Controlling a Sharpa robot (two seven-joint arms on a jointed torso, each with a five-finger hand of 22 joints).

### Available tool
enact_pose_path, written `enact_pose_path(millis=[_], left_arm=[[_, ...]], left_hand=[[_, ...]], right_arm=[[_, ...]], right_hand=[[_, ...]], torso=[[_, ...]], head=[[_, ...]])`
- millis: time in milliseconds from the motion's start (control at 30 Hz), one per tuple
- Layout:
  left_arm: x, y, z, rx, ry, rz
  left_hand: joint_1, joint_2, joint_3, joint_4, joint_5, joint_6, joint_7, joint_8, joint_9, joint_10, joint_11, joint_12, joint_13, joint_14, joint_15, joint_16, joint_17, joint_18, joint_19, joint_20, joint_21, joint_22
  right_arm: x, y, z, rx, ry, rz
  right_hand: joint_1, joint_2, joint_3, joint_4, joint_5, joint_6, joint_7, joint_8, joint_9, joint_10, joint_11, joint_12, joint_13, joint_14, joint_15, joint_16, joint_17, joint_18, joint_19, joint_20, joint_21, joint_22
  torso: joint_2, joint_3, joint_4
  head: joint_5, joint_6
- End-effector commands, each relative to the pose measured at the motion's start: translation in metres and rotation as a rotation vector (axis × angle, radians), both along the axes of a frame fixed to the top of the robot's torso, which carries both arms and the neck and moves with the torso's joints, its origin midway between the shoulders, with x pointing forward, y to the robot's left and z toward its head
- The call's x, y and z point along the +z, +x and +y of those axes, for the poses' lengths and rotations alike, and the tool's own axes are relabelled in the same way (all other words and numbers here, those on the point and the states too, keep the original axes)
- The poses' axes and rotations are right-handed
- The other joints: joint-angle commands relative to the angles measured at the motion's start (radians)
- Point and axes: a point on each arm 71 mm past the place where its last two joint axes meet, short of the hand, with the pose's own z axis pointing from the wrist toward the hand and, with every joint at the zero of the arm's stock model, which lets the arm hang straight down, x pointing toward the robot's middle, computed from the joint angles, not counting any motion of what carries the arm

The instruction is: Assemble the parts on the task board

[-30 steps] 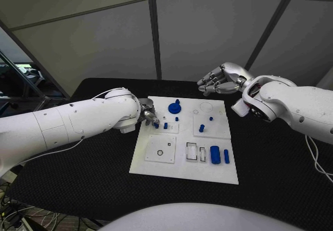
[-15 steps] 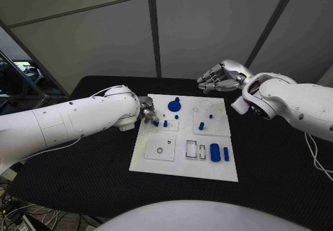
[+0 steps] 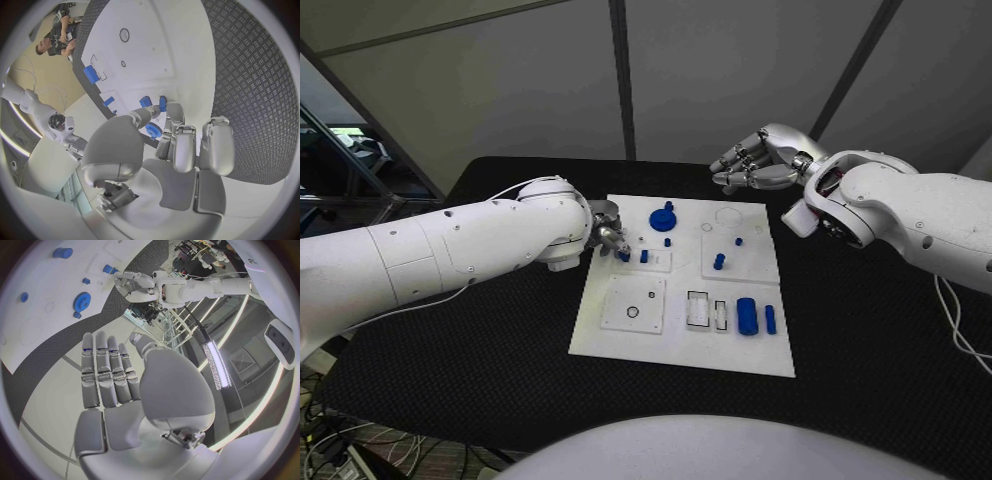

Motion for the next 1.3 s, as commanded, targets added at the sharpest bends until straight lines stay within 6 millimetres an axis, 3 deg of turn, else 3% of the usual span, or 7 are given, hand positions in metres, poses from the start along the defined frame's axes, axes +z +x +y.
enact_pose_path(millis=[33, 400, 667, 933, 1300], left_arm=[[-0.0009, -0.0012, -0.0009, -0.013, 0.021, 0.006], [-0.0021, -0.0012, -0.0057, -0.032, 0.028, 0.023], [-0.0038, 0.0011, -0.0063, -0.037, 0.041, 0.038], [-0.0047, 0.0034, -0.0067, -0.036, 0.048, 0.044], [-0.0046, 0.0064, -0.0048, -0.018, 0.049, 0.033]], left_hand=[[-0.006, 0.008, 0.105, -0.101, 0.007, 0.006, -0.001, 0.006, 0.002, 0.036, -0.029, 0.008, 0.006, 0.087, -0.008, 0.006, 0.209, -0.023, 0.014, -0.007, 0.004, 0.129], [-0.01, 0.003, 0.102, -0.102, 0.009, 0.008, -0.002, 0.009, 0.004, 0.044, -0.029, 0.019, 0.019, 0.087, -0.008, 0.006, 0.209, -0.023, 0.014, -0.007, 0.004, 0.13], [-0.027, -0.005, 0.075, -0.095, 0.007, 0.016, -0.011, 0.02, 0.01, 0.076, -0.036, 0.057, 0.069, 0.087, -0.012, 0.006, 0.209, -0.024, 0.016, -0.01, 0.007, 0.134], [-0.051, -0.009, 0.016, -0.074, 0.006, 0.03, -0.025, 0.026, 0.013, 0.106, -0.046, 0.093, 0.119, 0.088, -0.02, 0.007, 0.21, -0.026, 0.022, -0.017, 0.015, 0.142], [-0.093, -0.017, -0.104, -0.023, 0.003, 0.051, -0.033, 0.015, -0.002, 0.11, -0.052, 0.102, 0.139, 0.088, -0.026, 0.007, 0.211, -0.028, 0.026, -0.023, 0.016, 0.146]], right_arm=[[0.0011, 0.0002, 0.0008, 0.012, 0.003, -0.004], [0.001, 0.0005, 0.0023, 0.015, 0.004, -0.004], [0.001, 0.0003, 0.0026, 0.016, 0.004, -0.004], [0.0011, 0.0002, 0.0025, 0.015, 0.005, -0.004], [0.0011, 0.0003, 0.0019, 0.013, 0.004, -0.005]], right_hand=[[0.005, 0.003, 0.007, -0.002, 0.006, 0.006, -0.001, 0.004, 0.001, 0.007, -0.002, 0.004, -0.002, 0.007, 0.001, -0.006, -0.001, 0.003, 0.008, -0.001, -0.006, -0.002], [0.002, 0.003, 0.009, -0.001, 0.007, 0.007, -0.001, 0.005, 0.001, 0.007, -0.002, 0.004, -0.003, 0.008, 0.001, -0.008, -0.001, 0.003, 0.009, -0.001, -0.008, -0.002], [0.002, 0.003, 0.009, 0.0, 0.007, 0.007, -0.001, 0.004, 0.001, 0.007, -0.002, 0.004, -0.003, 0.008, 0.001, -0.008, -0.001, 0.003, 0.009, -0.001, -0.008, -0.002], [0.002, 0.003, 0.009, 0.0, 0.007, 0.007, -0.001, 0.004, 0.001, 0.007, -0.002, 0.004, -0.003, 0.008, 0.001, -0.008, -0.001, 0.003, 0.009, -0.001, -0.008, -0.002], [0.0, 0.002, 0.009, 0.0, 0.007, 0.006, -0.001, 0.004, 0.001, 0.007, -0.002, 0.004, -0.004, 0.009, 0.001, -0.008, -0.001, 0.003, 0.01, -0.001, -0.008, -0.002]], torso=[[-0.001, 0.0003, 0.001], [0.001, 0.0005, -0.0002], [0.001, 0.0006, -0.0012], [0.001, 0.0012, -0.0012], [0.001, 0.0012, 0.0003]], head=[[-0.002, 0.001], [-0.001, 0.001], [-0.001, -0.001], [-0.005, -0.004], [-0.008, -0.005]])
